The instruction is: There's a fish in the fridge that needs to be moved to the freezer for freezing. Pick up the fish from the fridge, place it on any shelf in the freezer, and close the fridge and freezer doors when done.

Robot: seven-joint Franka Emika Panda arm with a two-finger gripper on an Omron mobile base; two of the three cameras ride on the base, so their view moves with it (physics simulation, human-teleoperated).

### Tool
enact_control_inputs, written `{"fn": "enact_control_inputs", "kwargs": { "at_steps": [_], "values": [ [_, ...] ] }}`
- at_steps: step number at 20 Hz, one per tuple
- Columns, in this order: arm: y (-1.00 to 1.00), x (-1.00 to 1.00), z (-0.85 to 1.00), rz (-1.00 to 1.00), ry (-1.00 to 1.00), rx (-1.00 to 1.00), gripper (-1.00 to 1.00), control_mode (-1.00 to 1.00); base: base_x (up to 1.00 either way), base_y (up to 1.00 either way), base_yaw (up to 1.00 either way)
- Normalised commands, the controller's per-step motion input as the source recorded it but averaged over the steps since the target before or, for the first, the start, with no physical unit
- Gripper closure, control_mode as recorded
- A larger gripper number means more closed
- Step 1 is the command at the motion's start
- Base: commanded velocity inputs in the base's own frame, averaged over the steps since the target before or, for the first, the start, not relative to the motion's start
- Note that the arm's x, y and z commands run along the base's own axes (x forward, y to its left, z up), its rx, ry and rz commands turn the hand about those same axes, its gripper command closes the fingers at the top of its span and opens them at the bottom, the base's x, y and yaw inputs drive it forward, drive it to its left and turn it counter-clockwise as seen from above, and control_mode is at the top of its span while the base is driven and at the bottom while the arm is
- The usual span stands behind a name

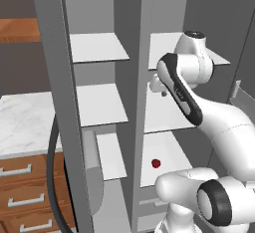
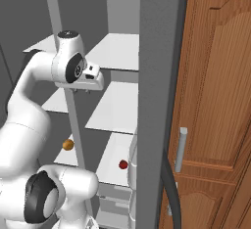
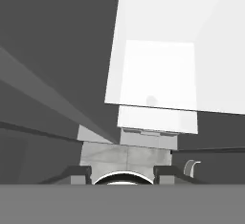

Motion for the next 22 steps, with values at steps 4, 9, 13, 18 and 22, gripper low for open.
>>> {"fn": "enact_control_inputs", "kwargs": {
  "at_steps": [4, 9, 13, 18, 22],
  "values": [
    [-0.05, -0.42, 0.0, 0.0, 0.0, 0.0, -1.0, -1.0, 0.0, 0.0, 0.0],
    [-0.17, -0.78, 0.07, 0.0, -0.22, 0.0, -1.0, -1.0, 0.0, 0.0, 0.0],
    [-0.54, -0.49, 0.38, 0.0, -0.44, -0.08, -1.0, -1.0, 0.0, 0.0, 0.0],
    [-0.63, -0.12, 0.45, 0.01, -0.05, -0.09, -1.0, -1.0, 0.0, 0.0, 0.0],
    [-0.38, 0.12, 0.61, 0.0, 0.06, -0.02, -1.0, -1.0, 0.0, 0.0, 0.0]
  ]
}}
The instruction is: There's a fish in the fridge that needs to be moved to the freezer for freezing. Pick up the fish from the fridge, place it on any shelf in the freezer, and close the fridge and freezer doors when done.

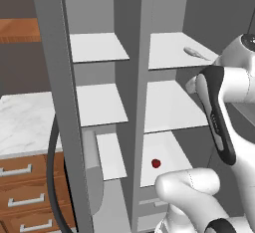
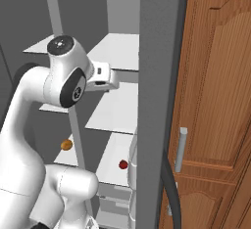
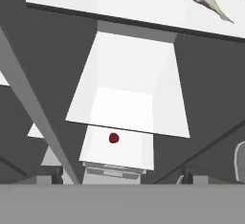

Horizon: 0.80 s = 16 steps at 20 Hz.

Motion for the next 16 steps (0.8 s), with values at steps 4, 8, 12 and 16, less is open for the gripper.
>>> {"fn": "enact_control_inputs", "kwargs": {
  "at_steps": [4, 8, 12, 16],
  "values": [
    [-0.13, 0.46, 0.46, 0.0, 0.0, 0.0, -1.0, -1.0, 0.0, 0.0, 0.0],
    [-0.14, 0.61, 0.2, 0.0, 0.0, 0.0, -1.0, -1.0, 0.0, 0.0, 0.0],
    [-0.18, 0.67, 0.0, 0.0, 0.0, 0.0, -1.0, -1.0, 0.0, 0.0, 0.0],
    [-0.25, 0.69, 0.0, 0.0, 0.0, 0.0, -1.0, -1.0, 0.0, 0.0, 0.0]
  ]
}}
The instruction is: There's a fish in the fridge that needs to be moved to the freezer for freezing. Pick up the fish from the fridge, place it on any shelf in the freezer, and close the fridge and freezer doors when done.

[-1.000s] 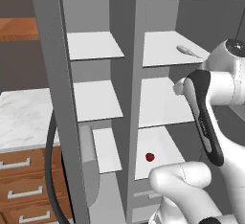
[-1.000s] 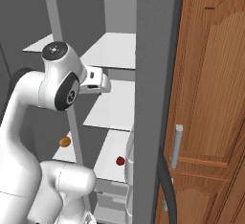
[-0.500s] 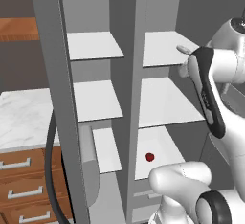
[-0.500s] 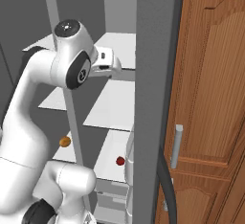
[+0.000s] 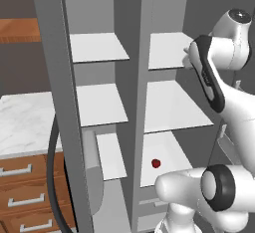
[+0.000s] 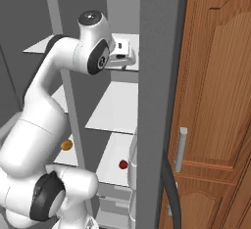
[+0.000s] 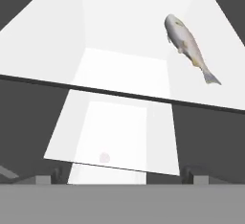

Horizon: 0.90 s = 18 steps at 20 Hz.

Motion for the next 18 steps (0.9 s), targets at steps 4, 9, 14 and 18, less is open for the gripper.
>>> {"fn": "enact_control_inputs", "kwargs": {
  "at_steps": [4, 9, 14, 18],
  "values": [
    [-0.52, 0.54, 0.0, 0.02, 0.0, 0.03, -1.0, -1.0, 0.0, 0.0, 0.0],
    [-0.39, 0.48, 0.0, 0.03, 0.0, 0.02, -1.0, -1.0, 0.0, 0.0, 0.0],
    [-0.28, 0.54, 0.0, 0.04, 0.0, 0.01, -1.0, -1.0, 0.0, 0.0, 0.0],
    [-0.14, 0.48, -0.01, 0.06, 0.0, 0.0, -1.0, -1.0, 0.0, 0.0, 0.0]
  ]
}}
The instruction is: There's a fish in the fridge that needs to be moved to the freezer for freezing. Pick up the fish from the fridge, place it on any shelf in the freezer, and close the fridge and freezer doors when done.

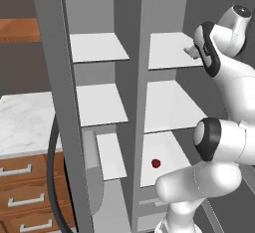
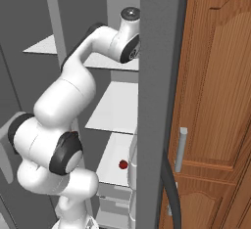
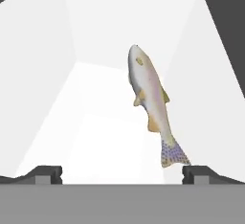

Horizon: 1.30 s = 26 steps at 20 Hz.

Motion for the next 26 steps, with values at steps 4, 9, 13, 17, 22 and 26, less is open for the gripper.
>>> {"fn": "enact_control_inputs", "kwargs": {
  "at_steps": [4, 9, 13, 17, 22, 26],
  "values": [
    [-0.01, 0.47, -0.11, 0.05, 0.0, 0.0, -1.0, -1.0, 0.0, 0.0, 0.0],
    [-0.02, 0.45, -0.12, 0.04, 0.0, 0.0, -1.0, -1.0, 0.0, 0.0, 0.0],
    [-0.04, 0.42, -0.1, 0.04, 0.0, 0.0, -1.0, -1.0, 0.0, 0.0, 0.0],
    [-0.12, 0.38, -0.08, 0.05, 0.0, 0.0, -1.0, -1.0, 0.0, 0.0, 0.0],
    [-0.21, 0.35, -0.09, 0.06, 0.0, 0.0, -1.0, -1.0, 0.0, 0.0, 0.0],
    [-0.05, 0.31, -0.15, 0.03, 0.0, 0.0, -1.0, -1.0, 0.0, 0.0, 0.0]
  ]
}}
